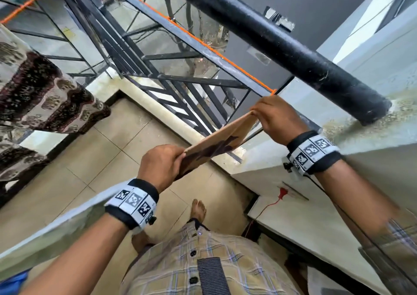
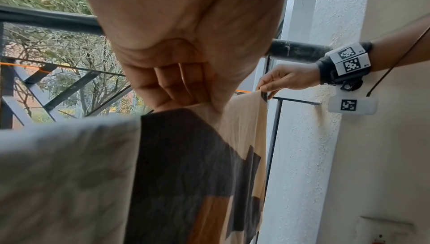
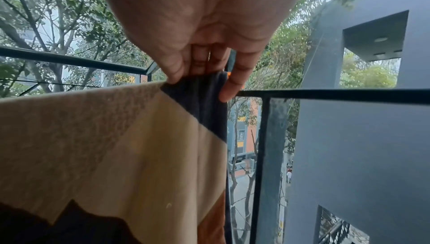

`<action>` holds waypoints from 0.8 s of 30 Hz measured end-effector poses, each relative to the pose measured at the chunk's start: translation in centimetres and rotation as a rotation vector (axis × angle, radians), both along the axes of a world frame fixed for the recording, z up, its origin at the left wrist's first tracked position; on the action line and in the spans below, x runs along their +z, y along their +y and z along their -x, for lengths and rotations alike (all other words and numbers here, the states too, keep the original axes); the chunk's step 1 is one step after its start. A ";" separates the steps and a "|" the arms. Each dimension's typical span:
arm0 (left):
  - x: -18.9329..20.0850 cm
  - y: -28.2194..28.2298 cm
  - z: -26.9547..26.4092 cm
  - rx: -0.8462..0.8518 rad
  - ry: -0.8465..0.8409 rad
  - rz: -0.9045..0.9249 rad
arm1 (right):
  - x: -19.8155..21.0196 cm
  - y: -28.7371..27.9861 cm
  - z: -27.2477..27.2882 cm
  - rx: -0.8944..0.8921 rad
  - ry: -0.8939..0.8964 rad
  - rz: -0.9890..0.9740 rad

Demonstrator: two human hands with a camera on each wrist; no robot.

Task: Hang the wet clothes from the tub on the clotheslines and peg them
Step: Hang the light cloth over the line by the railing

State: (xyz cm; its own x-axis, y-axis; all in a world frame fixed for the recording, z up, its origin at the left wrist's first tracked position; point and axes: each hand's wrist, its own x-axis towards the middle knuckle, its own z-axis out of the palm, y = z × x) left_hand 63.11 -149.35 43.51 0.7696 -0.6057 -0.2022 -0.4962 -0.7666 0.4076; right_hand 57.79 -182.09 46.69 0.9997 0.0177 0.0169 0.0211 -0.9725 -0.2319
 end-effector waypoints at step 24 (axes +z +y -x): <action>-1.8 10.6 0.7 0.037 0.158 0.121 | -1.5 9.4 0.7 0.297 0.070 -0.042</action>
